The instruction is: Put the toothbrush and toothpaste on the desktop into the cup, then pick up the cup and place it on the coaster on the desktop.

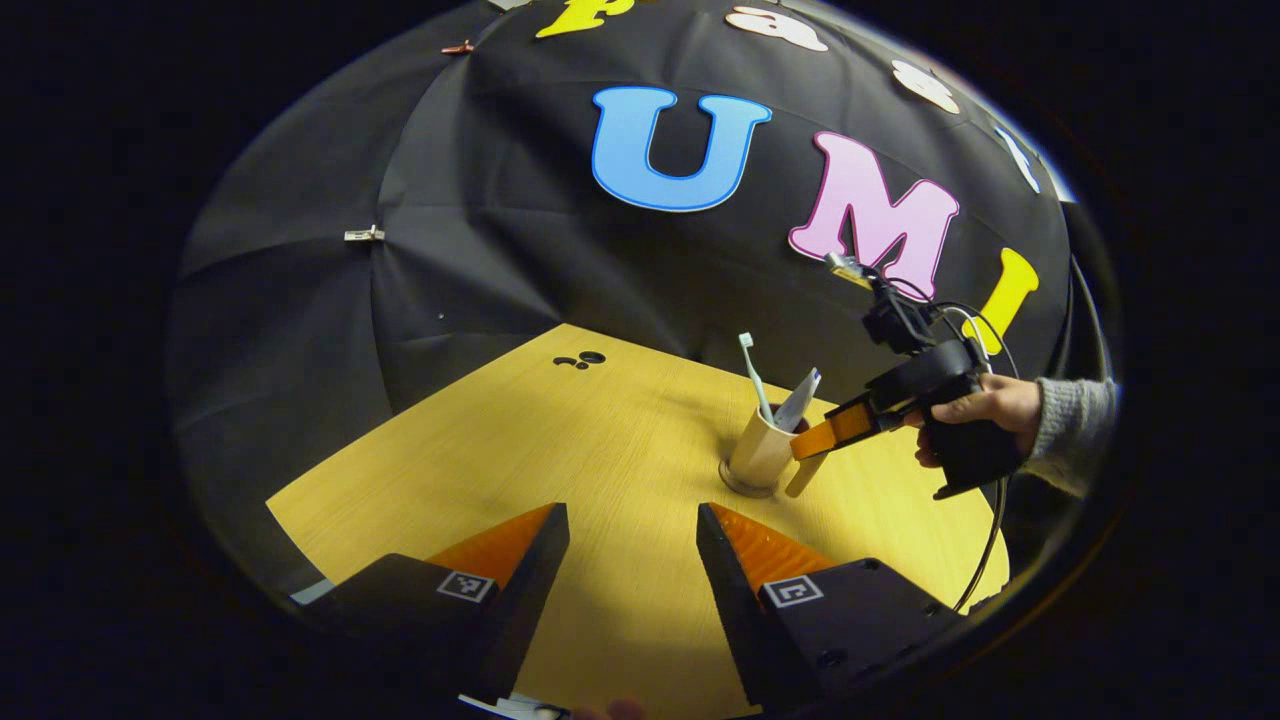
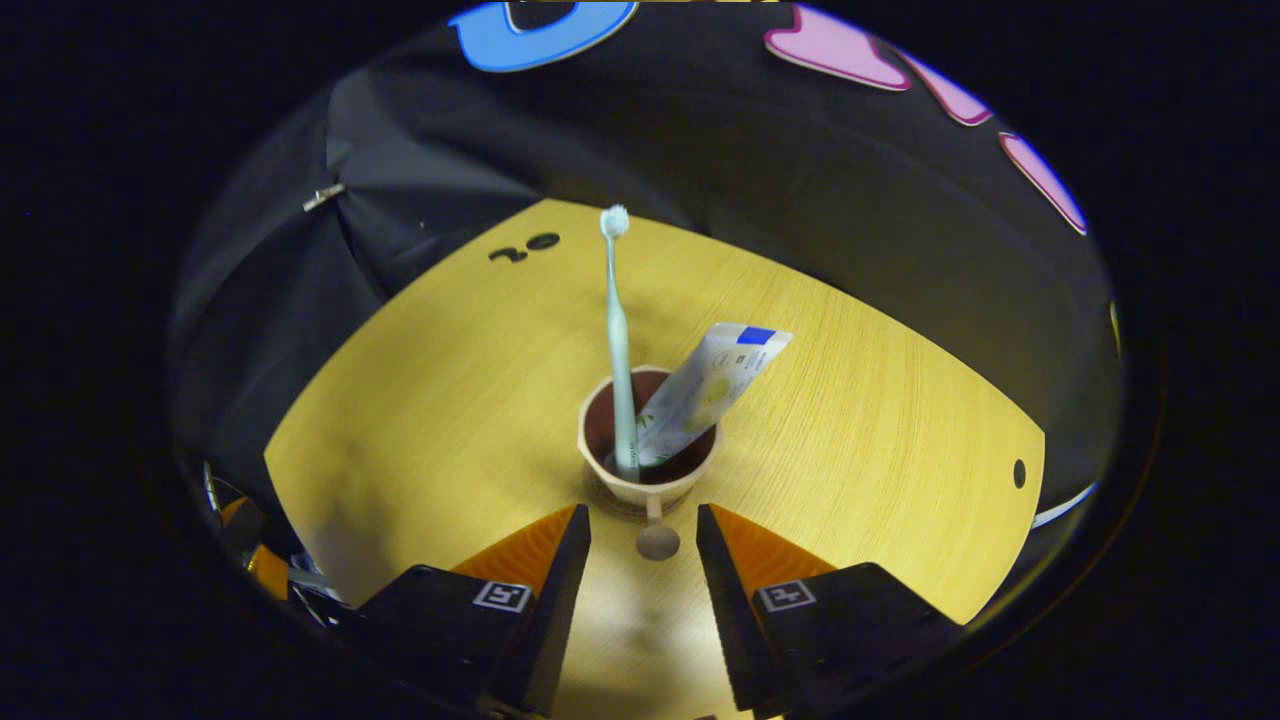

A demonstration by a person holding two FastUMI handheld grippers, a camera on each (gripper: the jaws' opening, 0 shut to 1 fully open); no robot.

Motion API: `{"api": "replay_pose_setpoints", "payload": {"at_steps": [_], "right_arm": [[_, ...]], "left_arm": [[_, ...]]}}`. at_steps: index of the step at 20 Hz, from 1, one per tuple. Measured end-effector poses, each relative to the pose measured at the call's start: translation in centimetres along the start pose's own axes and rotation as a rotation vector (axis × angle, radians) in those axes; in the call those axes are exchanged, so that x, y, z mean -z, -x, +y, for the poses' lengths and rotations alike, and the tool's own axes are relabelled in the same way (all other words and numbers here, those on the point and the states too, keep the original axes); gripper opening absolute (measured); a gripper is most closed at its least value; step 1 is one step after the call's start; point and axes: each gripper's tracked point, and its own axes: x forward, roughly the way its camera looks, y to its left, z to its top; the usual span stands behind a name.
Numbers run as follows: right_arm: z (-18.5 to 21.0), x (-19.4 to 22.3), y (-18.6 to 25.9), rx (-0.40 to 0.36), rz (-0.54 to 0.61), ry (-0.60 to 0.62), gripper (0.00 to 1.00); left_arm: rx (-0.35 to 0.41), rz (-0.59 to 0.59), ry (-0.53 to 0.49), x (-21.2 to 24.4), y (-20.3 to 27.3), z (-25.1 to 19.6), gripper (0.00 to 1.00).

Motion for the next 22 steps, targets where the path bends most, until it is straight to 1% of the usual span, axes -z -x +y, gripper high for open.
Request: {"api": "replay_pose_setpoints", "payload": {"at_steps": [1, 2, 7, 8, 12, 14, 16, 17, 20, 22], "right_arm": [[0.3, -0.6, 1.6, -0.003, -0.05, -0.011, 0.7], [0.4, -1.3, 3.2, -0.002, -0.105, -0.016, 0.78], [1.8, -4.0, 12.7, -0.007, -0.361, -0.106, 0.9], [1.6, -4.3, 14.6, 0.01, -0.405, -0.119, 0.94], [1.5, -3.9, 20.6, 0.064, -0.539, -0.145, 0.95], [1.7, -3.6, 23.3, 0.07, -0.594, -0.159, 0.96], [1.4, -3.1, 25.9, 0.095, -0.648, -0.163, 0.97], [1.4, -2.7, 26.7, 0.102, -0.669, -0.165, 0.97], [1.8, -1.9, 28.6, 0.11, -0.703, -0.155, 0.98], [1.7, -1.6, 29.7, 0.136, -0.728, -0.136, 0.98]], "left_arm": [[0.008, -0.007, -0.006, -0.8, 0.4, -0.3, 0.83], [0.017, -0.016, -0.015, -1.5, 0.8, -0.7, 0.83], [0.079, -0.073, -0.102, -6.6, 2.9, -2.6, 0.83], [0.091, -0.096, -0.127, -7.7, 3.3, -2.9, 0.83], [0.121, -0.21, -0.258, -12.0, 5.1, -4.7, 0.83], [0.15, -0.237, -0.269, -13.2, 6.0, -6.1, 0.83], [0.175, -0.262, -0.272, -14.2, 6.8, -7.2, 0.87], [0.177, -0.279, -0.279, -14.8, 7.1, -7.7, 0.89], [0.192, -0.313, -0.28, -16.0, 8.9, -8.6, 0.9], [0.192, -0.307, -0.293, -16.1, 9.3, -8.6, 0.91]]}}
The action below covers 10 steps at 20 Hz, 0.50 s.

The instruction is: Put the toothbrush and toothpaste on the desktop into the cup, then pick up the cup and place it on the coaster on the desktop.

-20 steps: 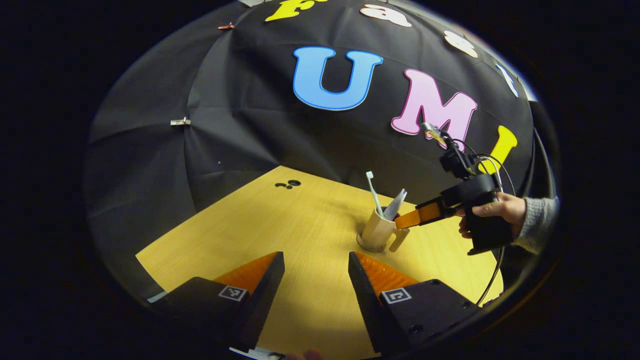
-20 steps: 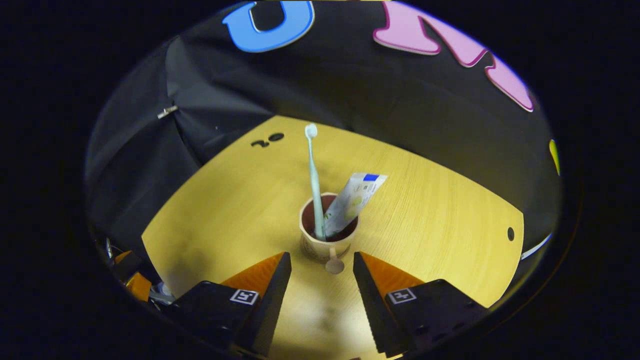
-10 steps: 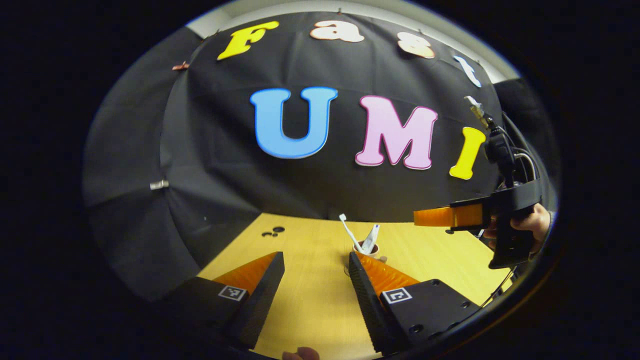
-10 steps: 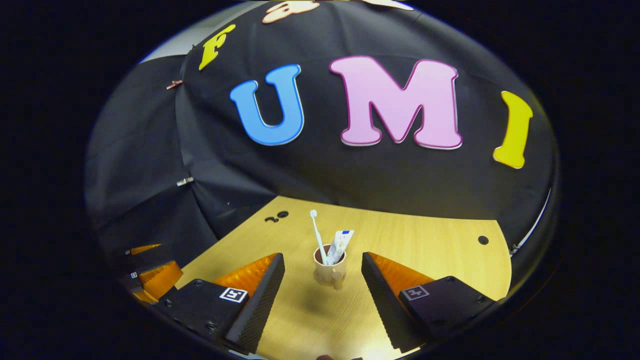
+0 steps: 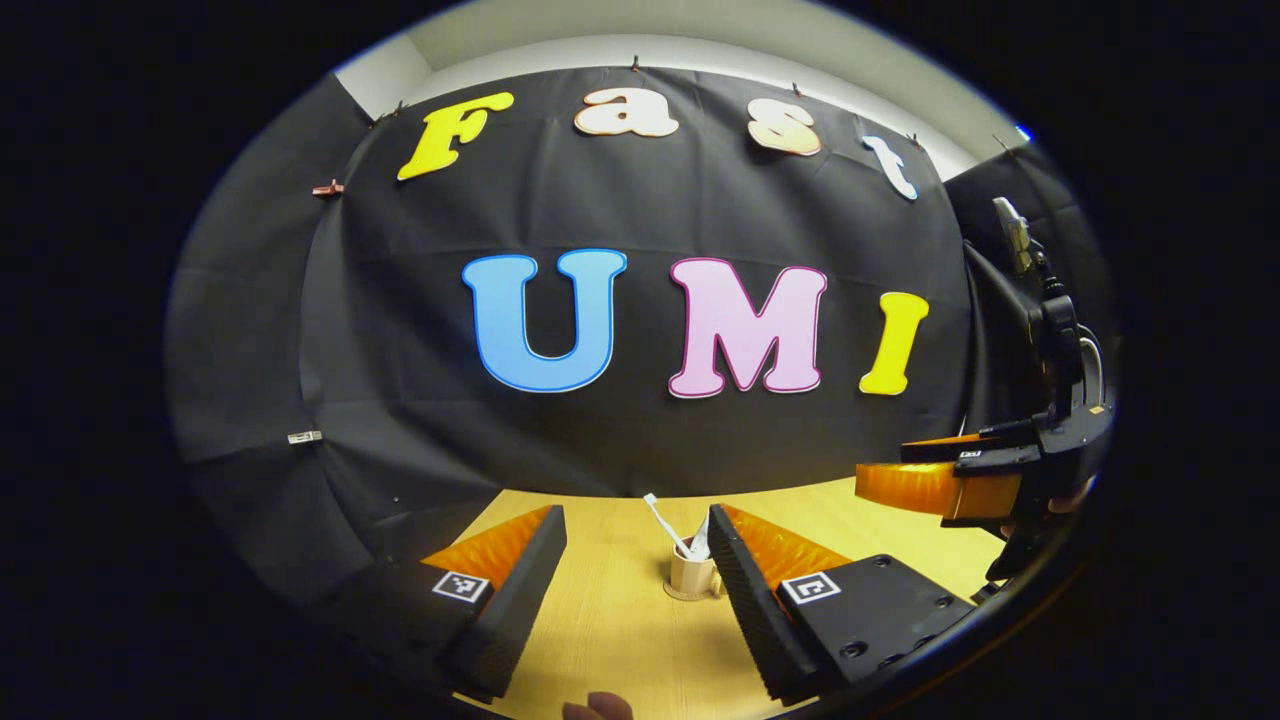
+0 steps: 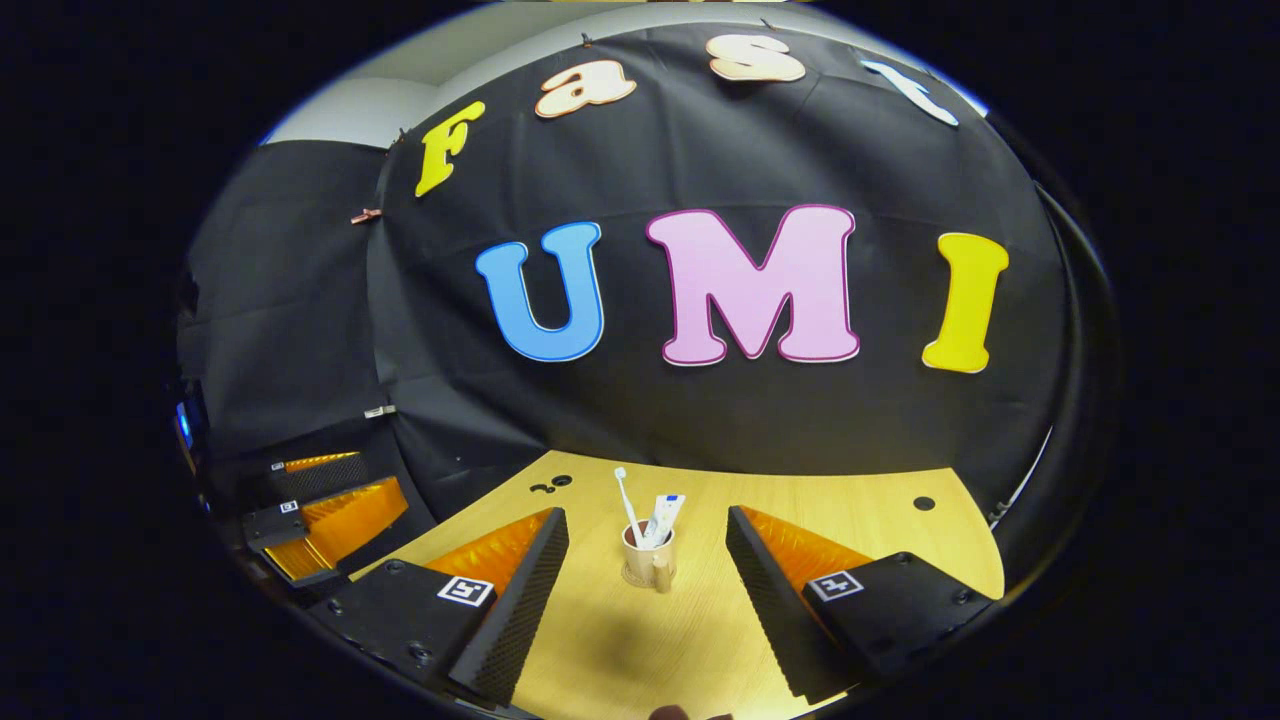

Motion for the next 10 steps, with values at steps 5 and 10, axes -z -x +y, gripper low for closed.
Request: {"api": "replay_pose_setpoints", "payload": {"at_steps": [5, 10], "right_arm": [[1.5, -1.0, 1.3, 0.011, -0.063, 0.064, 0.98], [2.9, -0.2, 1.1, -0.026, -0.037, 0.062, 0.98]], "left_arm": [[0.001, 0.002, -0.005, -0.9, 0.1, -0.6, 0.92], [-0.012, 0.0, -0.015, -1.1, 0.8, -0.8, 0.92]]}}
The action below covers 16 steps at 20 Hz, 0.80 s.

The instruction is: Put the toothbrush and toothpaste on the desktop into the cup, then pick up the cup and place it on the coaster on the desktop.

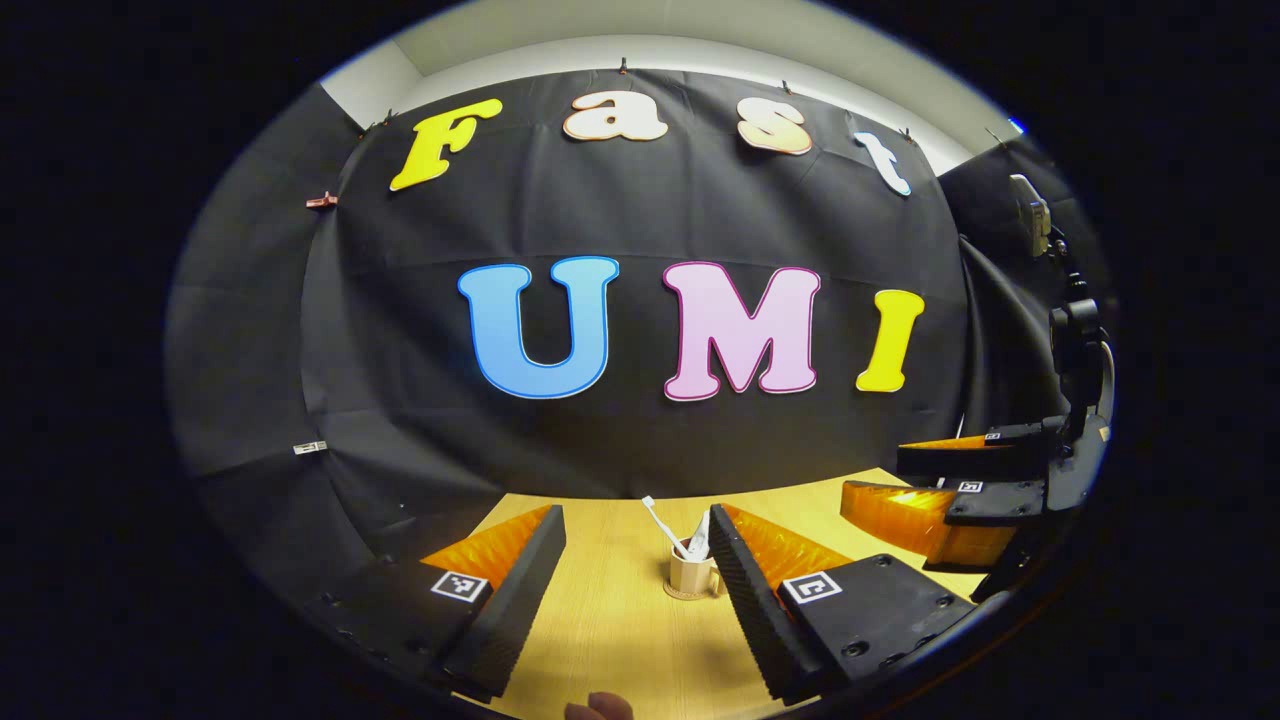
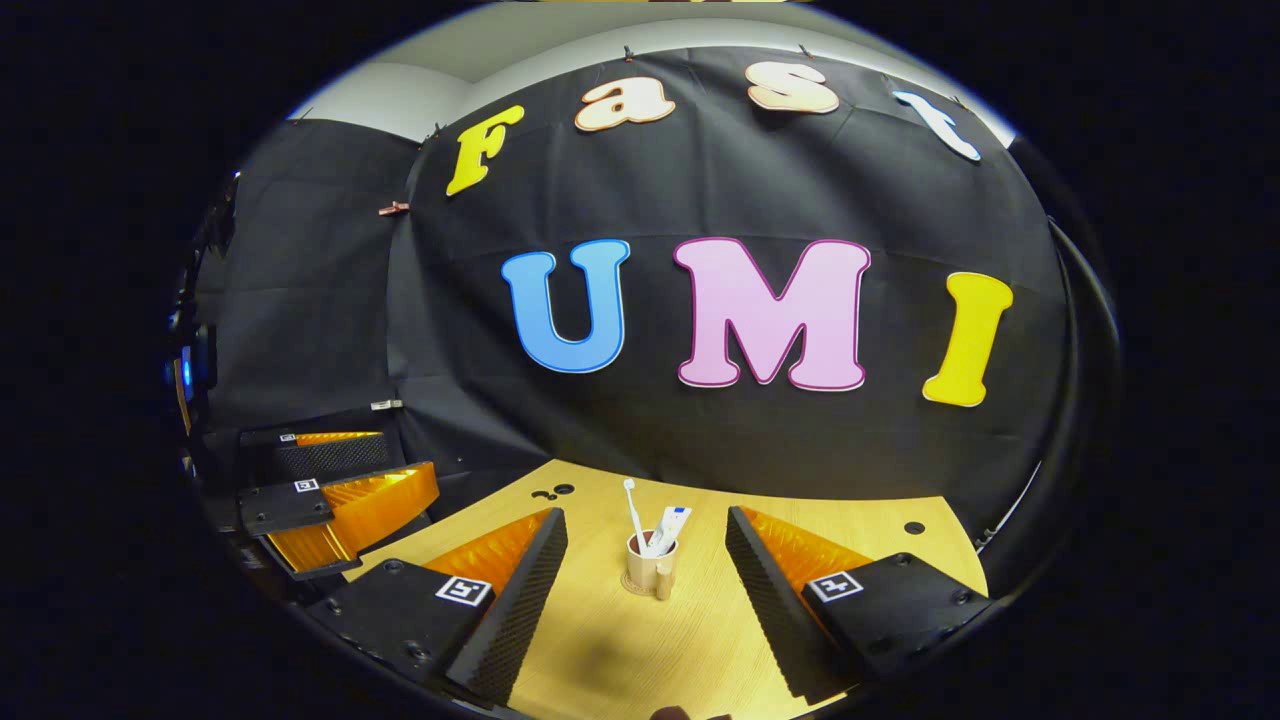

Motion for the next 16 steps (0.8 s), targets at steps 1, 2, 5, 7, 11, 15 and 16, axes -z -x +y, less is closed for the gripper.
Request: {"api": "replay_pose_setpoints", "payload": {"at_steps": [1, 2, 5, 7, 11, 15, 16], "right_arm": [[0.2, -0.1, -0.1, -0.004, 0.001, -0.003, 0.98], [0.5, -0.1, -0.1, -0.012, 0.007, -0.003, 0.98], [0.8, -0.5, -0.2, -0.025, 0.0, 0.007, 0.98], [0.8, -0.9, -0.1, -0.024, -0.008, 0.037, 0.98], [0.8, -1.0, 0.2, -0.021, -0.016, 0.045, 0.98], [0.6, -0.8, 0.3, -0.016, -0.007, 0.043, 0.97], [0.5, -0.9, 0.4, -0.014, -0.011, 0.048, 0.97]], "left_arm": [[-0.002, 0.0, 0.003, 0.0, 0.0, 0.0, 0.92], [-0.004, 0.0, 0.009, -0.1, 0.0, 0.0, 0.92], [-0.013, 0.008, 0.022, 0.4, 0.2, 0.2, 0.92], [-0.013, 0.011, 0.029, 0.4, 0.5, 0.2, 0.92], [-0.013, 0.008, 0.042, 0.3, 0.8, 0.1, 0.92], [-0.007, 0.019, 0.052, 0.6, 0.8, -0.3, 0.92], [-0.006, 0.024, 0.055, 0.7, 0.8, -0.4, 0.92]]}}
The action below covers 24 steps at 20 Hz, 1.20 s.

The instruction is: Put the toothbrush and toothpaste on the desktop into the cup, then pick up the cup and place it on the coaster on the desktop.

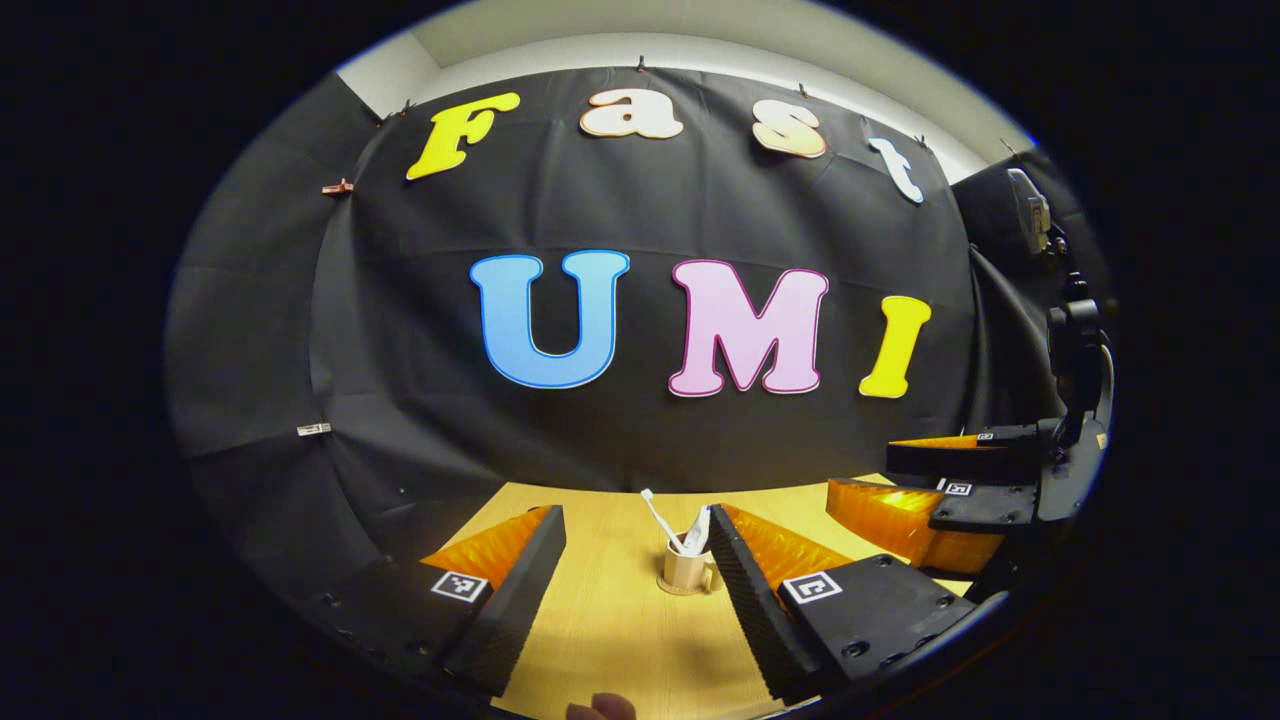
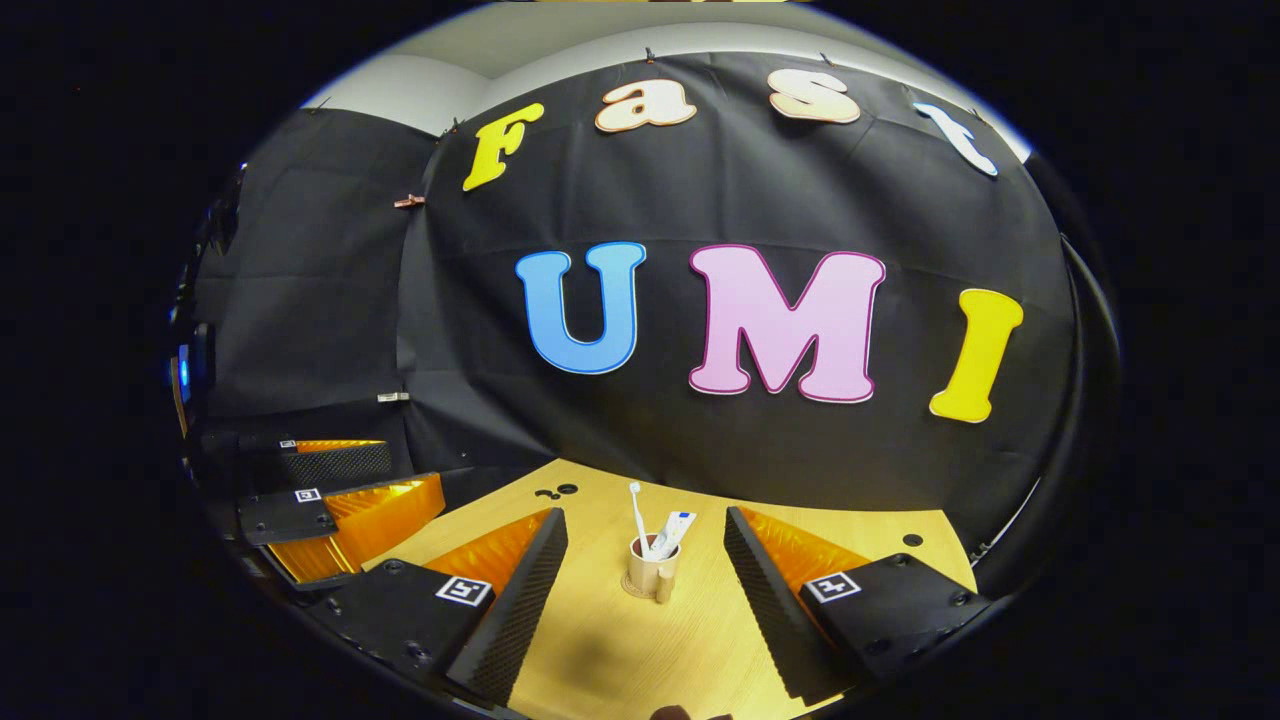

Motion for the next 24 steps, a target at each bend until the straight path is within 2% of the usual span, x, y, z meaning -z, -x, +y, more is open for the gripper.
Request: {"api": "replay_pose_setpoints", "payload": {"at_steps": [24], "right_arm": [[-0.9, 0.1, 1.3, 0.01, 0.004, -0.005, 0.97]], "left_arm": [[0.008, -0.008, -0.007, -0.3, 1.1, -0.8, 0.92]]}}
